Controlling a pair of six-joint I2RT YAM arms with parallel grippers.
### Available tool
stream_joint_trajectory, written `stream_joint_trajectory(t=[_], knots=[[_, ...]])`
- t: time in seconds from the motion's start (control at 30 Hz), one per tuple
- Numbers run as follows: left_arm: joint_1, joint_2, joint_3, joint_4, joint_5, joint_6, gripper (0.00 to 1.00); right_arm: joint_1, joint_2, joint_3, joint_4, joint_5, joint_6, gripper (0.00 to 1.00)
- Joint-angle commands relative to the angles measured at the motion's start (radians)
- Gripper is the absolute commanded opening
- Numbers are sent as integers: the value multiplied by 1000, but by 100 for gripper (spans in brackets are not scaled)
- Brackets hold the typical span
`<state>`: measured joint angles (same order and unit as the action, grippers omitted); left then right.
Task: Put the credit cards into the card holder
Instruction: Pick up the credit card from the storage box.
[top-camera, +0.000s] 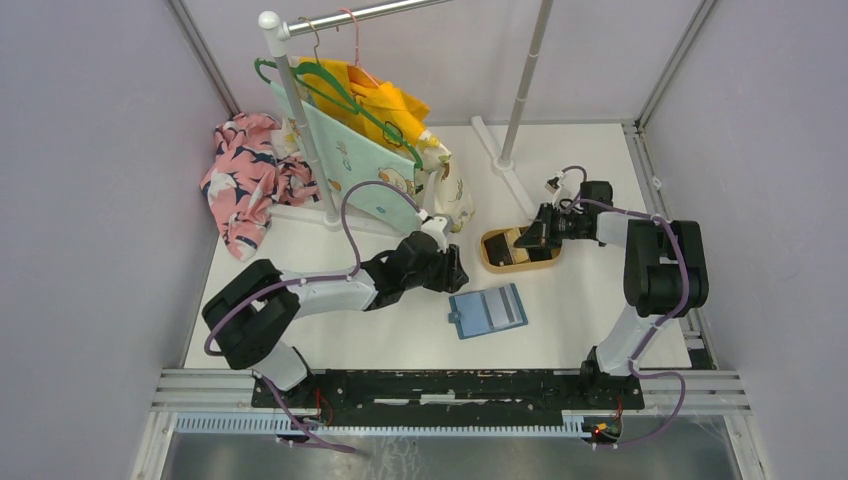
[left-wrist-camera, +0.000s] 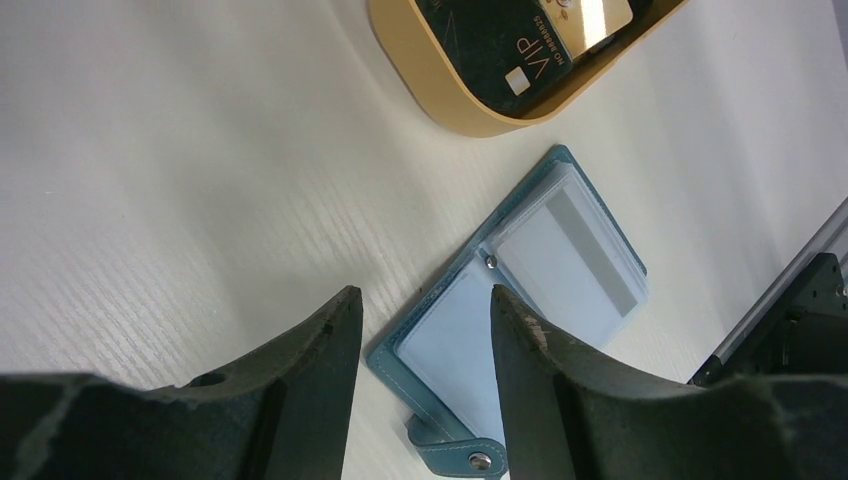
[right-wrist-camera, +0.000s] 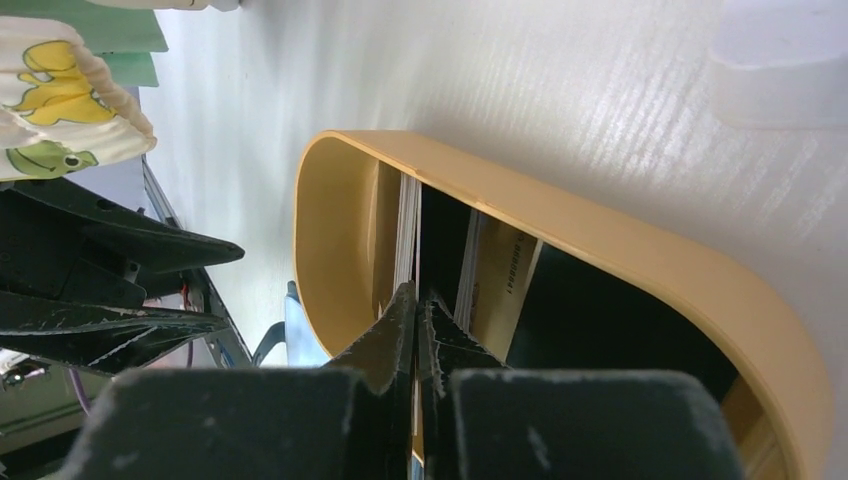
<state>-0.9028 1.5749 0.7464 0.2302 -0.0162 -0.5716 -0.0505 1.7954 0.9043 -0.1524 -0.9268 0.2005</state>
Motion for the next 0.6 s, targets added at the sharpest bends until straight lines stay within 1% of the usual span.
stream_joint_trajectory(t=[0.0, 0.13, 0.17, 0.27, 0.37, 0.43, 0.47, 0.57], knots=[[3, -61, -4, 23, 8, 45, 57, -22, -33, 13, -27, 52, -45, 0], [4, -140, -61, 102, 12, 39, 57, -57, -117, 1, -37, 78, -68, 0], [4, -166, -87, 130, 31, 36, 59, -66, -138, -7, -32, 81, -70, 0], [4, -252, -150, 214, 55, 23, 70, -85, -206, -28, -21, 65, -95, 0], [5, -337, -210, 295, 71, -5, 85, -97, -283, -74, 33, -19, -102, 0], [5, -392, -251, 351, 81, -25, 95, -97, -332, -115, 94, -82, -78, 0], [5, -415, -267, 378, 89, -32, 98, -97, -354, -142, 141, -109, -57, 0], [6, -451, -294, 454, 148, -44, 100, -94, -424, -220, 316, -196, 46, 0]])
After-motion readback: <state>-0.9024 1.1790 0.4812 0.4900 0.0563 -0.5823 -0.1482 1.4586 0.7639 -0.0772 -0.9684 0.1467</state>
